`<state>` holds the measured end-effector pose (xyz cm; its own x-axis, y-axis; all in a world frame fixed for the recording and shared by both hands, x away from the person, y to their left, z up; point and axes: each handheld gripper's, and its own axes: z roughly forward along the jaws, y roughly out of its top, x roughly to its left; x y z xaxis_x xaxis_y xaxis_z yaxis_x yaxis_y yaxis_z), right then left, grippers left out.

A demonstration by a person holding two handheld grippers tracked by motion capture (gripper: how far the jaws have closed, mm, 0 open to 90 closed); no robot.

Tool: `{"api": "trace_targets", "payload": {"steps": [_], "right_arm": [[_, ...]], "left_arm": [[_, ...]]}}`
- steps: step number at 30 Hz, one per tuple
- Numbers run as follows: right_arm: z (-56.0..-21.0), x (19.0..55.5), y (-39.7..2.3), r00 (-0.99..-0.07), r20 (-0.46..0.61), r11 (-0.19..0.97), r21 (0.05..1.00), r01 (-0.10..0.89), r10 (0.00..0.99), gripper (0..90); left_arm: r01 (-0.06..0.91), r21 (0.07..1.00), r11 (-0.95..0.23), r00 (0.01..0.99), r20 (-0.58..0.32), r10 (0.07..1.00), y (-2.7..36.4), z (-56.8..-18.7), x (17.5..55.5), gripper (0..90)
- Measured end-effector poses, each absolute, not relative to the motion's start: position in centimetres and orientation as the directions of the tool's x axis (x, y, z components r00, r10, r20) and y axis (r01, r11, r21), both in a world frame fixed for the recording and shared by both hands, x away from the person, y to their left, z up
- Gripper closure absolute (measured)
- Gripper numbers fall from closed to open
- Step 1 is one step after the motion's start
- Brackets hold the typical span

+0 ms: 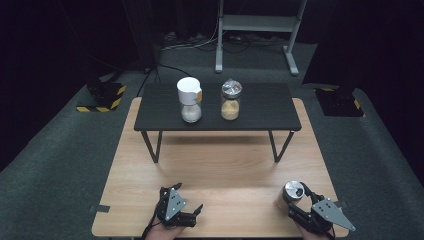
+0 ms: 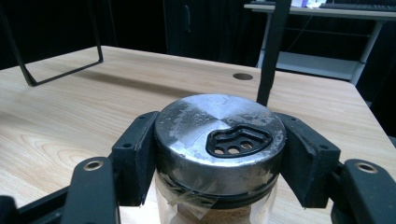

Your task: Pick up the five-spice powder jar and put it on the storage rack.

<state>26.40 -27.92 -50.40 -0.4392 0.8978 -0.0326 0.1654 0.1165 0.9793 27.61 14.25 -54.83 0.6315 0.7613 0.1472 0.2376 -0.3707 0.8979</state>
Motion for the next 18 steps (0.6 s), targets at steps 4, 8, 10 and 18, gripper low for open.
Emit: {"api": "trace_targets", "payload": {"steps": [4,8,10,18], "right_arm": [[-50.2,26.5,-27.5,-0.452,-0.028,0.110,0.981,0.157,0.892,34.5],[-49.9,26.6,-27.0,-0.466,-0.027,0.109,0.983,0.150,0.884,34.5],[-49.9,26.7,-26.9,-0.470,-0.027,0.110,0.983,0.150,0.882,34.5],[-49.5,27.1,-26.0,-0.493,-0.042,0.128,0.981,0.142,0.869,34.6]], "left_arm": [[0.238,0.897,-0.372,0.631,0.149,0.761,14.2,-54.8,27.6,0.6],[0.236,0.898,-0.372,0.632,0.149,0.760,14.2,-54.8,27.6,0.6],[0.237,0.898,-0.371,0.633,0.147,0.760,14.3,-54.8,27.6,0.6],[0.238,0.899,-0.368,0.633,0.144,0.761,14.3,-54.8,27.6,0.6]]}}
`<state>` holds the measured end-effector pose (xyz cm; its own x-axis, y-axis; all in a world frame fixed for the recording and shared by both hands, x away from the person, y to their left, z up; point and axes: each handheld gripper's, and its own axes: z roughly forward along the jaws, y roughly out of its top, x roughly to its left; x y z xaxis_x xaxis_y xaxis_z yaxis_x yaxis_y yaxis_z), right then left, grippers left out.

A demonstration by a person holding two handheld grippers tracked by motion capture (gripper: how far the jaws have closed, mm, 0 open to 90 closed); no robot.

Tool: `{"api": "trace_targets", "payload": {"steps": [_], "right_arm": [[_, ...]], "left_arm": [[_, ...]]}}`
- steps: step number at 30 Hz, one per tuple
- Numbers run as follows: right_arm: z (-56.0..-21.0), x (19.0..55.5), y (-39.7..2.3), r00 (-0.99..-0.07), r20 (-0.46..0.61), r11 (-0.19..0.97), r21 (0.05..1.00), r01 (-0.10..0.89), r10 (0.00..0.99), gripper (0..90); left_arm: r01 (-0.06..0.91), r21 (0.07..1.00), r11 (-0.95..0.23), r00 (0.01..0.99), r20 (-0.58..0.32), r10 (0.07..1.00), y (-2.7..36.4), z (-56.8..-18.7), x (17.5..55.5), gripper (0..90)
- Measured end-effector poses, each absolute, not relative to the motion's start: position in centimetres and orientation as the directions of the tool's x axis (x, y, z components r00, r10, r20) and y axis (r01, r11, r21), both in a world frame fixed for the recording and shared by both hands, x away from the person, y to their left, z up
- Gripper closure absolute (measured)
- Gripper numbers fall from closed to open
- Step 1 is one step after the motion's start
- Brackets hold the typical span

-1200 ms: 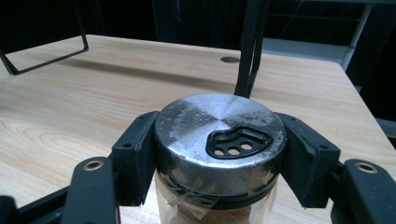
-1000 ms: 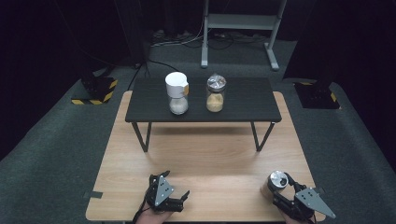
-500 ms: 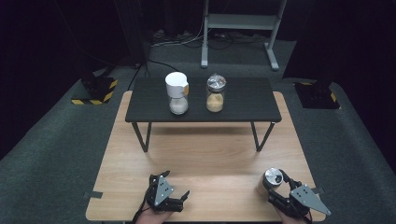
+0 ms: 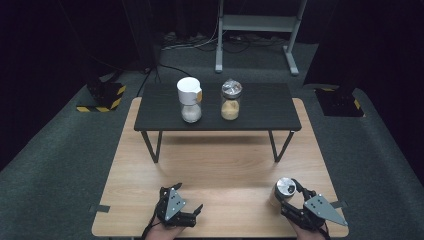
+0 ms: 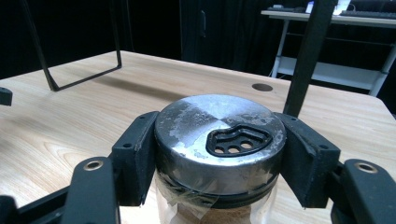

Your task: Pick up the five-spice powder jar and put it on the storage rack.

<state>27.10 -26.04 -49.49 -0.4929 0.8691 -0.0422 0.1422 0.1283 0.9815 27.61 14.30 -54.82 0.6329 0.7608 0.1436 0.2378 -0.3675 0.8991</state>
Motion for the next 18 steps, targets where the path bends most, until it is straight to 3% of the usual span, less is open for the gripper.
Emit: {"api": "trace_targets", "payload": {"steps": [18], "right_arm": [[-47.3,28.4,-24.4,-0.533,-0.041,0.124,0.985,0.120,0.845,34.6]], "left_arm": [[0.237,0.901,-0.364,0.636,0.139,0.759,14.4,-54.8,27.6,0.6]]}}
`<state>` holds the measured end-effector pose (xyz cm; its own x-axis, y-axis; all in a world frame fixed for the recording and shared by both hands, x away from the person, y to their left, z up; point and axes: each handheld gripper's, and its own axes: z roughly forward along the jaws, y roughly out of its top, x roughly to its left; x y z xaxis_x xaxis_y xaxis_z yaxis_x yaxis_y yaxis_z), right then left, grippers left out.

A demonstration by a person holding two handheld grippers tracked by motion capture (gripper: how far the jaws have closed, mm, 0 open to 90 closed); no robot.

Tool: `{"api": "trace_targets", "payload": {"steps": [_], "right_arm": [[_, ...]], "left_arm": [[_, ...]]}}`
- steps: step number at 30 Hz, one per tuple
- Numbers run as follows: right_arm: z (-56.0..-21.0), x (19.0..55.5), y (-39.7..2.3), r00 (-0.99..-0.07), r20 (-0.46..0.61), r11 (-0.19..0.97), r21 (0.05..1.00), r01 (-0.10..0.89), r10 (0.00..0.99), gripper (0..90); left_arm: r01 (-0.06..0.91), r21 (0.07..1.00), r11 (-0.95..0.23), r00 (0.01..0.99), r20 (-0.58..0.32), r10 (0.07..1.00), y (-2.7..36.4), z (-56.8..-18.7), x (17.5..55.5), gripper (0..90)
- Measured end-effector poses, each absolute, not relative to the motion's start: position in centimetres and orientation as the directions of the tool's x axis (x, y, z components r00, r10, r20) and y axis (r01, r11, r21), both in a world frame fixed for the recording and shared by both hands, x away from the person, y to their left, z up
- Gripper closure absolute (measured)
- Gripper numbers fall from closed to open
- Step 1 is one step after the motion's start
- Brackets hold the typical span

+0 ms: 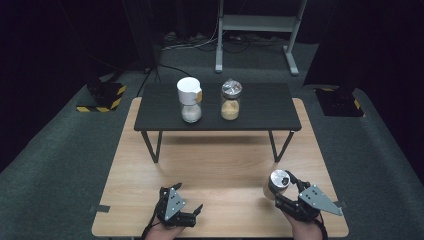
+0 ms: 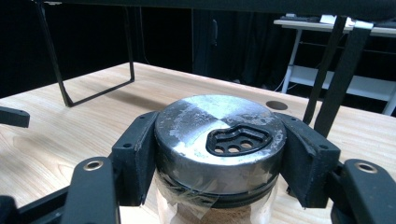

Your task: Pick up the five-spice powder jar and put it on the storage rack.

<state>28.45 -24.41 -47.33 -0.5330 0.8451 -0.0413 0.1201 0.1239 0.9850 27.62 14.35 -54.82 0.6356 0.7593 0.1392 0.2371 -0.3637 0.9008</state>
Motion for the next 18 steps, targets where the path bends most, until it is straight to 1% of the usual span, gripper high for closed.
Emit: {"api": "trace_targets", "payload": {"steps": [18], "right_arm": [[-45.6,29.3,-23.6,-0.551,-0.048,0.120,0.988,0.095,0.833,34.6]], "left_arm": [[0.235,0.901,-0.365,0.638,0.140,0.757,14.4,-54.8,27.6,0.6]]}}
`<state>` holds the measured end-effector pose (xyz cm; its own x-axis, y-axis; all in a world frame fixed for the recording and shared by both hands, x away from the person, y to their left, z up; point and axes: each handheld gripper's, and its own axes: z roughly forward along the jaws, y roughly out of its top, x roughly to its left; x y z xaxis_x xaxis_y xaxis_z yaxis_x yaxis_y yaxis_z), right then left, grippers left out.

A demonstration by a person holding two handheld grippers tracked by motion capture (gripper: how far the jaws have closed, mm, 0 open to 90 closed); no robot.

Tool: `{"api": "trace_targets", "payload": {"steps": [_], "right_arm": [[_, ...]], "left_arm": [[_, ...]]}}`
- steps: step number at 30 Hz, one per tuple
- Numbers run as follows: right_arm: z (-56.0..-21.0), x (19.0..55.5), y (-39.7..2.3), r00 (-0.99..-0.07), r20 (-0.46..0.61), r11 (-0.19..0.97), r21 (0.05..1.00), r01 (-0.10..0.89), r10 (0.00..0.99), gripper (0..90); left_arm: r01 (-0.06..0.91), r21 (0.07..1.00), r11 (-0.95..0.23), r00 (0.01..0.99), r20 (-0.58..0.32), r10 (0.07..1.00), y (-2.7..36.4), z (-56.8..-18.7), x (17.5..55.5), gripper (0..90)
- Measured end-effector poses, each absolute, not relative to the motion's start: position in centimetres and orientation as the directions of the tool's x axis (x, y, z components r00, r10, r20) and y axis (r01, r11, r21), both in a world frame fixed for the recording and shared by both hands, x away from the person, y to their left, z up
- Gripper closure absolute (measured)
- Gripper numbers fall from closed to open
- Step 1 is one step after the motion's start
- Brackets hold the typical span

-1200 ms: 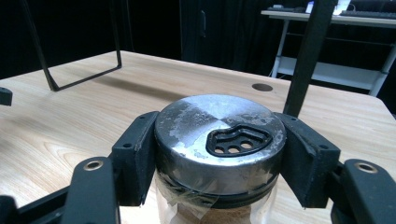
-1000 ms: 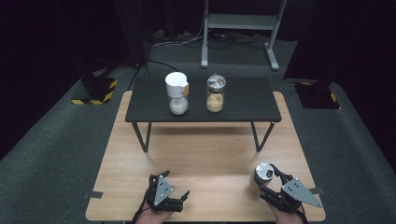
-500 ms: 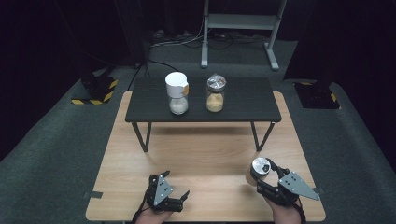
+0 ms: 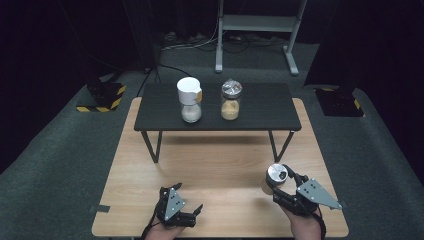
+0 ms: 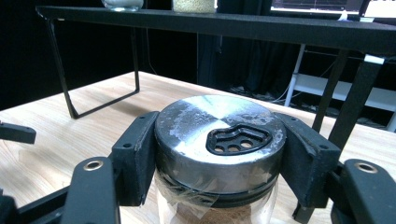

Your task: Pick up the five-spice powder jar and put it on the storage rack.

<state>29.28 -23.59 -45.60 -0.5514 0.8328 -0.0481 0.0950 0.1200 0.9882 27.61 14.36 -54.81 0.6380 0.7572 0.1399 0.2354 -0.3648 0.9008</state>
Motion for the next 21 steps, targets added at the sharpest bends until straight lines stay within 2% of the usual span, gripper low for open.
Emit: {"api": "trace_targets", "payload": {"steps": [21], "right_arm": [[-43.7,30.1,-22.8,-0.566,-0.058,0.117,0.991,0.068,0.823,34.6]], "left_arm": [[0.232,0.900,-0.370,0.643,0.144,0.752,14.3,-54.8,27.6,0.6]]}}
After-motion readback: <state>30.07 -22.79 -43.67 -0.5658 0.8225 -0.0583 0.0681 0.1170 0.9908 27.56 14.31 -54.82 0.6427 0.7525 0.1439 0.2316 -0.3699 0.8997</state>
